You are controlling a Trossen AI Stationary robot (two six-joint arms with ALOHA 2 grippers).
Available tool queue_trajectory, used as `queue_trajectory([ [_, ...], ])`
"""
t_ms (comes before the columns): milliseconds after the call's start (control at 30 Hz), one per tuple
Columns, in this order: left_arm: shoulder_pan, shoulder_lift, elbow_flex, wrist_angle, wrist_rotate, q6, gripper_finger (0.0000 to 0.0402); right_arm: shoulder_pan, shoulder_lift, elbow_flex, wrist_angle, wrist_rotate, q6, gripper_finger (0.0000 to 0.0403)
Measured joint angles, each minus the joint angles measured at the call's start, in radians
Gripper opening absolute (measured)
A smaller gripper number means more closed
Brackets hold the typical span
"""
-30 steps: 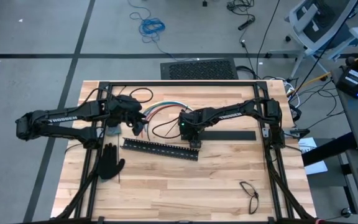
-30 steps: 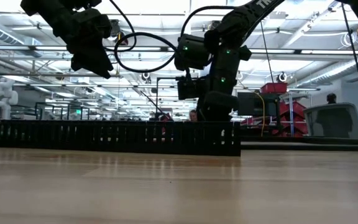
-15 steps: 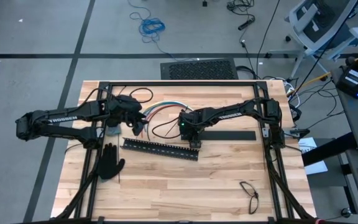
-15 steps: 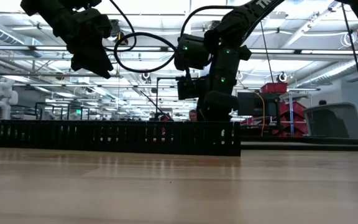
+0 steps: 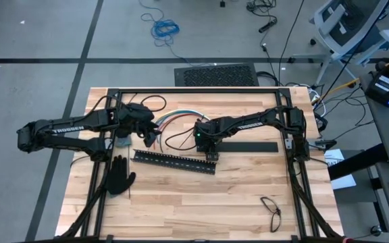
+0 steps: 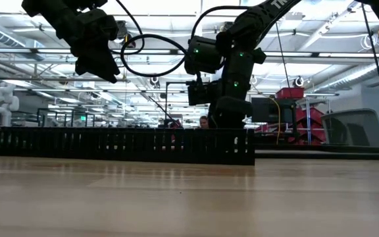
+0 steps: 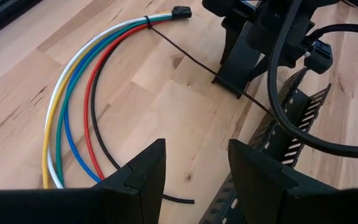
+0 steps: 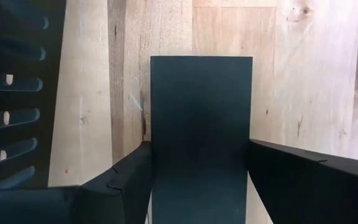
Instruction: Ziptie cables
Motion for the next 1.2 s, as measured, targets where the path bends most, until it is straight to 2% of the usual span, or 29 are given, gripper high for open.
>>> queue_trajectory([
  [667, 0.0, 0.0, 0.0, 0.0, 0.0, 0.011, 0.0169, 0.0, -0.03, 0.0, -0.011, 0.005, 0.0, 0.0219],
  [1200, 0.0, 0.0, 0.0, -0.006, 0.0, 0.086, 0.0169, -0.002, -0.029, 0.147, -0.148, 0.006, 0.034, 0.0215],
])
